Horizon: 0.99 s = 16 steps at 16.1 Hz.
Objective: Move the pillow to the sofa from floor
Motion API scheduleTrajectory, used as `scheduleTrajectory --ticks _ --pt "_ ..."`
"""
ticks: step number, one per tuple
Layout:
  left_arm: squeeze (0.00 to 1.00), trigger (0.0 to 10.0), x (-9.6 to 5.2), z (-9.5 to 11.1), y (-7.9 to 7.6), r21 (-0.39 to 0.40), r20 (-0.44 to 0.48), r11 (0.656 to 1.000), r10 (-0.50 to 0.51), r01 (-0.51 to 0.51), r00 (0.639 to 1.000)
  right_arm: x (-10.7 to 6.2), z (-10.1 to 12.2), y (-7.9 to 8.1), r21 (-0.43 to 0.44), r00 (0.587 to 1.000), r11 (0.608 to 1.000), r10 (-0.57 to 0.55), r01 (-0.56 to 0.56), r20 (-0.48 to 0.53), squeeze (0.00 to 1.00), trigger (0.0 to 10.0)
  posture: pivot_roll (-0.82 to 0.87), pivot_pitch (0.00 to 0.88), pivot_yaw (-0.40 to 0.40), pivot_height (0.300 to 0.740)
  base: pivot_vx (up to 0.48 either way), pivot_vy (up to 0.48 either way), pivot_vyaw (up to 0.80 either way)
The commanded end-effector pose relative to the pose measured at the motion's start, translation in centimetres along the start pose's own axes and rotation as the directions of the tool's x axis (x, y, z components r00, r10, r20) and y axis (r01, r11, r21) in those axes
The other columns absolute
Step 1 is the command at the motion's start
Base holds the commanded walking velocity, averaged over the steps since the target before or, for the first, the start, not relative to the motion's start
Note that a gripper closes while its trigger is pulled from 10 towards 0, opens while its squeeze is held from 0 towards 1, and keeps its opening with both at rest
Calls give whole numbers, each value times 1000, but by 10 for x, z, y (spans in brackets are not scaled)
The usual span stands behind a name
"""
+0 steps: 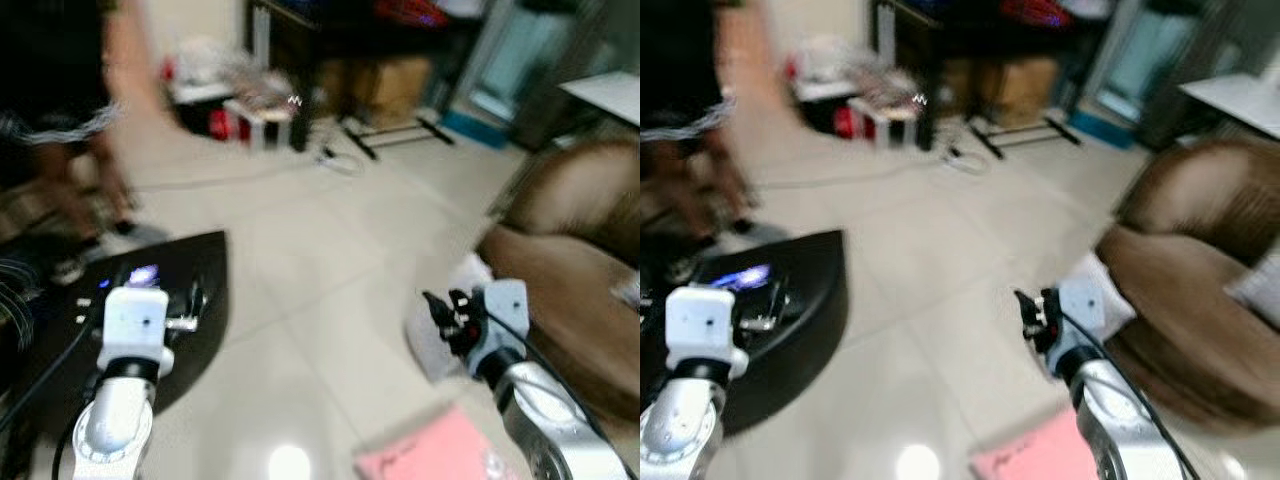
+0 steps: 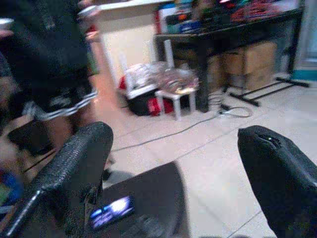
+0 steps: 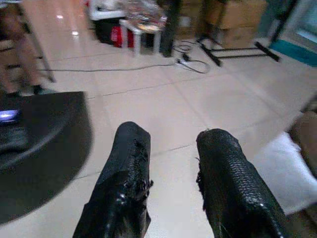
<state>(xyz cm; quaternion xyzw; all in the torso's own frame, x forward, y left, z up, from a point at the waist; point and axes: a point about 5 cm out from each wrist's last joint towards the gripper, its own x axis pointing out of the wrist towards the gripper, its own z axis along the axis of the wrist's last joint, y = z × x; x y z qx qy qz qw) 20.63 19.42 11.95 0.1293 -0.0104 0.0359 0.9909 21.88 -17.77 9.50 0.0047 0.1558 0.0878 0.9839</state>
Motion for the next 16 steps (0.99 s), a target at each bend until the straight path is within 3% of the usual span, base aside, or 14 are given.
scheduleTrajectory --ticks 1,4,10,16 --pt "0 10000 0 2 -3 -5 7 1000 -16 16 1000 1 4 -4 -10 1000 1000 -13 13 15 0 10000 -73 0 -111 740 401 0 0" --pt "0 10000 1 2 -3 -6 7 1000 -16 16 1000 1 5 -5 -23 1000 1000 -8 8 17 0 10000 -73 0 -110 740 400 0 -717" --pt "0 10000 3 2 -2 -5 10 1000 -20 20 1000 1 4 -7 -17 1000 1000 -10 11 15 0 10000 -71 0 -106 740 401 0 0" --pt "0 10000 3 2 -1 2 8 1000 -25 25 1000 2 1 -4 5 1000 1000 -4 4 15 0 10000 -65 0 -100 740 401 0 -759"
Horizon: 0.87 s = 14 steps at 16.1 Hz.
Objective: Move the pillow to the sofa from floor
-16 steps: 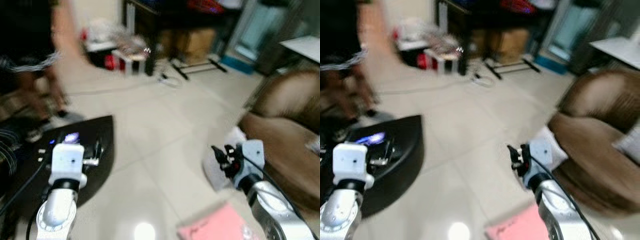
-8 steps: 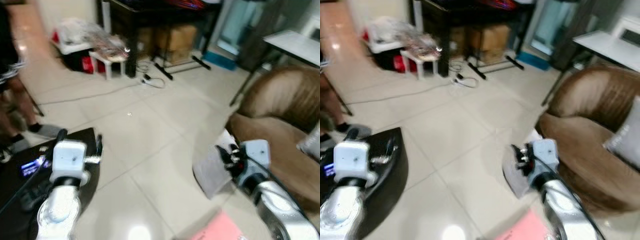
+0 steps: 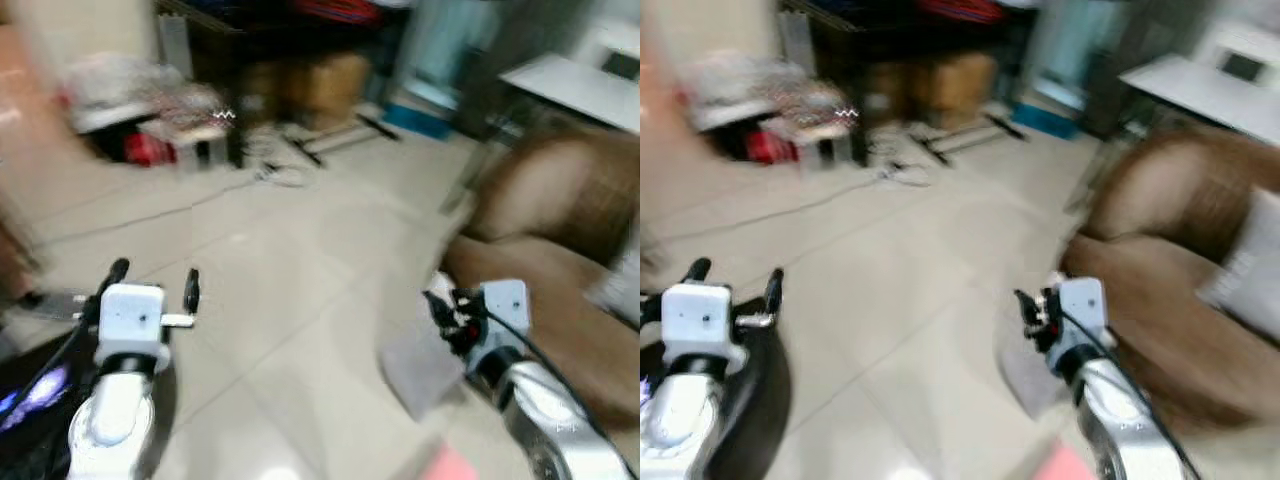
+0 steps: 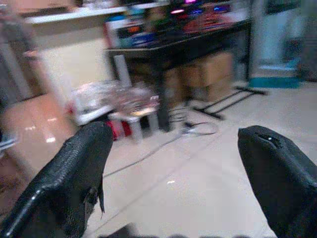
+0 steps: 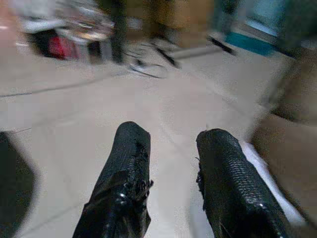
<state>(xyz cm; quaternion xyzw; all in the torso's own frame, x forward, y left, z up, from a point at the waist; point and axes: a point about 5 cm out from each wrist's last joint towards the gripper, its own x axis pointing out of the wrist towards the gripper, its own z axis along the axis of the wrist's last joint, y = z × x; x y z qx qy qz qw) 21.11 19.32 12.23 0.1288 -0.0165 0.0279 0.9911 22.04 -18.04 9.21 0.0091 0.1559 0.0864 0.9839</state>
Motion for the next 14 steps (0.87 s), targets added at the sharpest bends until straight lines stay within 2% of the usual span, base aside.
scheduleTrajectory --ticks 1,7,14 --pt "0 10000 -1 -1 0 4 -7 1000 -11 11 1000 0 4 0 -4 1000 1000 -2 2 15 0 10000 -65 0 -100 740 398 0 -800" --pt "0 10000 0 -1 0 6 -7 1000 -14 14 1000 2 4 1 -3 1000 1000 11 -11 21 0 10000 -61 0 -106 740 399 0 -788" --pt "0 10000 -1 -3 0 17 -15 999 -34 34 999 6 2 3 2 999 999 34 -34 18 0 10000 -43 0 -104 740 380 0 0"
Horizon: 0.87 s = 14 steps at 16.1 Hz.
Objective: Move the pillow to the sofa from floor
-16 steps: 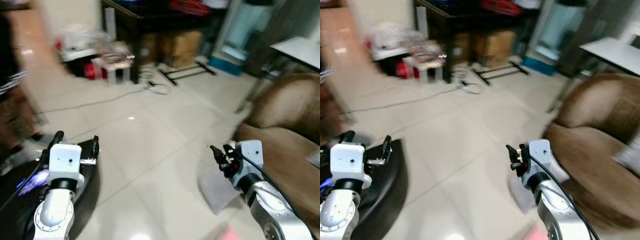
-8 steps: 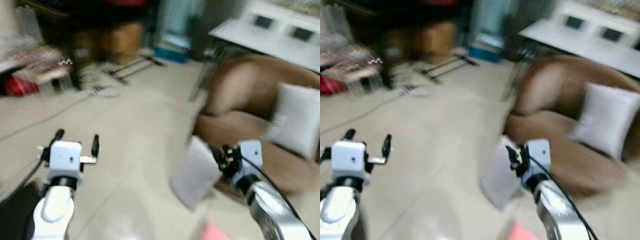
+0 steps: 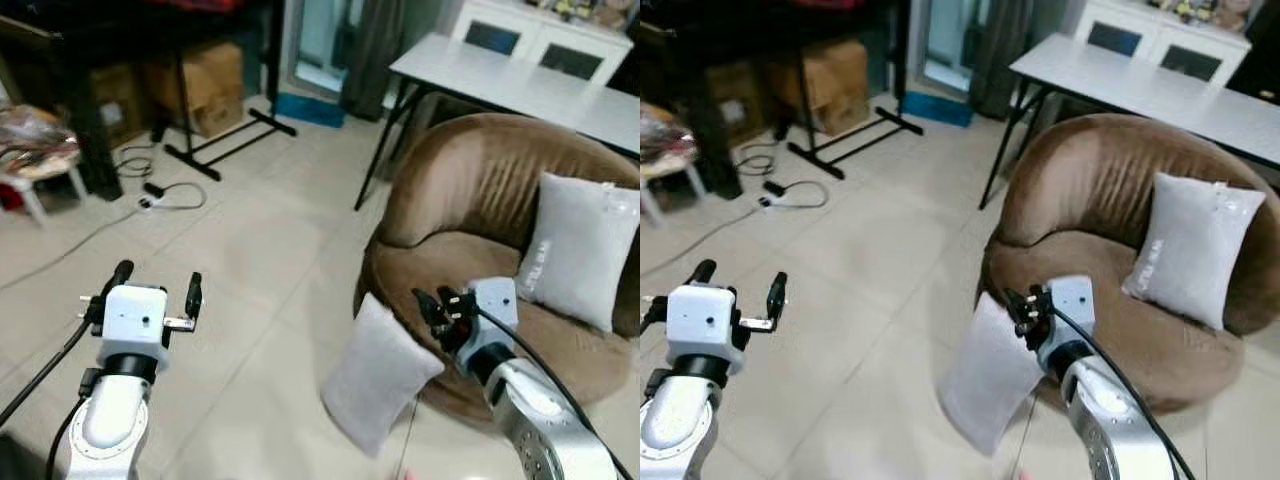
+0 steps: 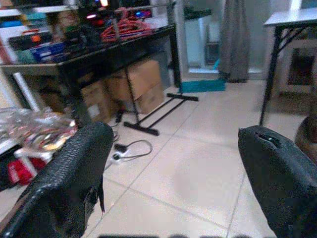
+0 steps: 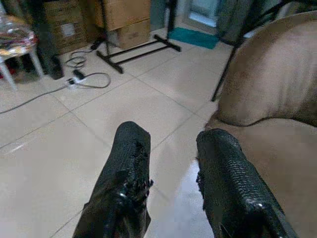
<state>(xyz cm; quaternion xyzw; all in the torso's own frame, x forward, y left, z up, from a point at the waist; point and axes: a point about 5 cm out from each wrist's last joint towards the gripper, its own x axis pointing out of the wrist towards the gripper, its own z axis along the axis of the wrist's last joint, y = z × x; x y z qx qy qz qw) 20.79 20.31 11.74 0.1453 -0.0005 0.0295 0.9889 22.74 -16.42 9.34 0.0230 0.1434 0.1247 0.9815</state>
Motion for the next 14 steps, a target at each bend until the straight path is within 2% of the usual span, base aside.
scheduleTrajectory --ticks 1,6,9,14 --pt "0 10000 2 5 -8 -14 19 999 -34 34 999 -4 -2 -12 -11 999 999 -50 50 -6 0 10000 -40 0 -103 740 375 0 0" --pt "0 10000 7 8 -5 11 31 997 -77 77 997 -1 -11 -14 -1 991 991 -131 131 -39 0 10000 -33 0 -61 740 368 0 -140" --pt "0 10000 12 9 -5 15 34 995 -103 102 994 -5 -10 -14 -3 988 988 -151 151 -18 0 10000 -49 0 -32 740 363 0 -135" --pt "0 10000 13 9 -9 10 32 992 -124 124 992 -6 -7 -14 -15 988 988 -154 154 1 0 10000 -51 0 -36 740 359 0 0"
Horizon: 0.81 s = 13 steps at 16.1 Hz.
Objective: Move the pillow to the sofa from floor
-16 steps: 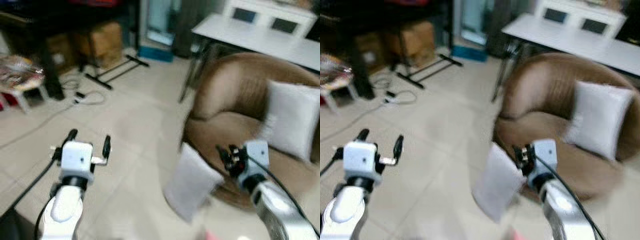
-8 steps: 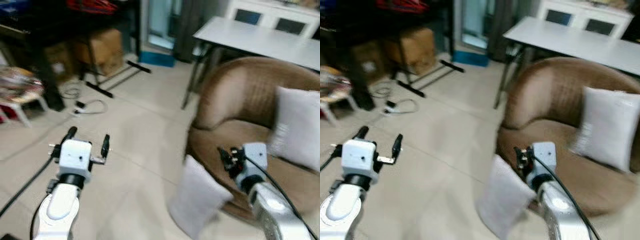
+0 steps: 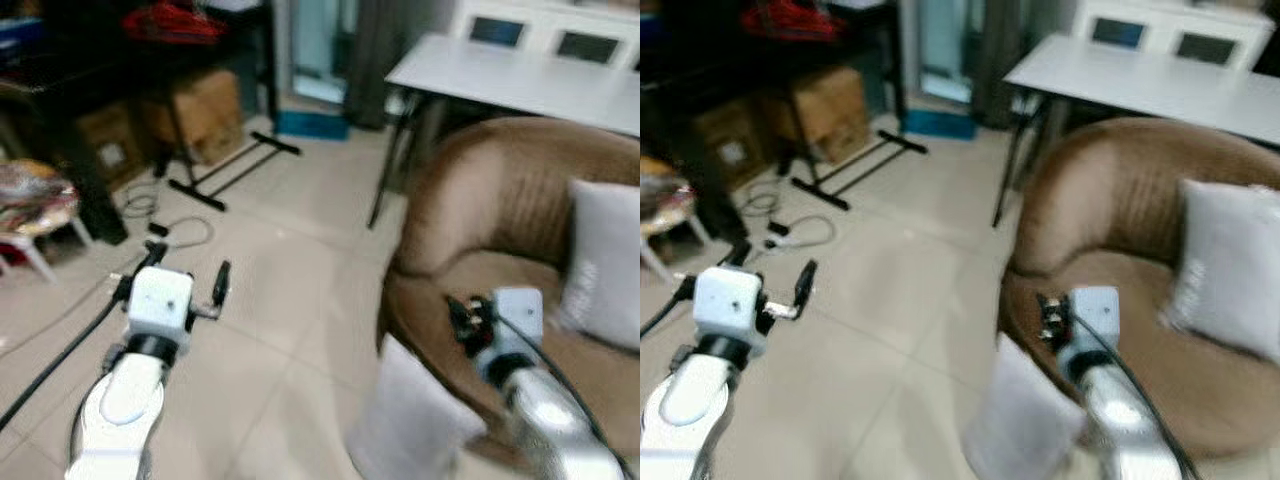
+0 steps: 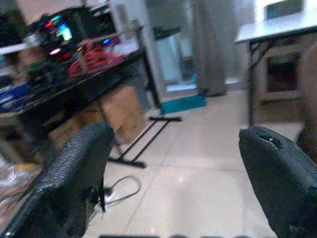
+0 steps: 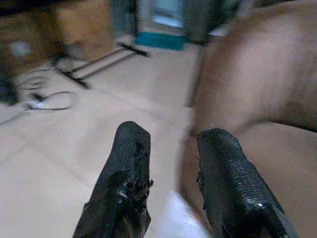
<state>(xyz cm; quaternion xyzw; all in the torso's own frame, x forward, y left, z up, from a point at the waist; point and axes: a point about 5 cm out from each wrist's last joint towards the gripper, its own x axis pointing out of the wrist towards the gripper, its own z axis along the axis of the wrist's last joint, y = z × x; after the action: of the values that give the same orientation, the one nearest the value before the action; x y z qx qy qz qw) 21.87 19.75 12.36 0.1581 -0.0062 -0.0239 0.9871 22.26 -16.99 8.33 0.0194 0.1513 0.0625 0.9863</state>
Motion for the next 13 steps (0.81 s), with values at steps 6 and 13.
scheduleTrajectory --ticks 6,13 --pt "0 10000 0 -7 -5 23 -32 1000 5 -5 999 -1 5 -8 -12 1000 1000 -14 14 12 0 10000 -53 0 -54 721 99 0 0" --pt "0 10000 0 -7 -8 16 -31 1000 24 -24 999 3 8 -7 -24 1000 1000 -13 13 22 0 10000 -53 0 -64 653 0 0 0"
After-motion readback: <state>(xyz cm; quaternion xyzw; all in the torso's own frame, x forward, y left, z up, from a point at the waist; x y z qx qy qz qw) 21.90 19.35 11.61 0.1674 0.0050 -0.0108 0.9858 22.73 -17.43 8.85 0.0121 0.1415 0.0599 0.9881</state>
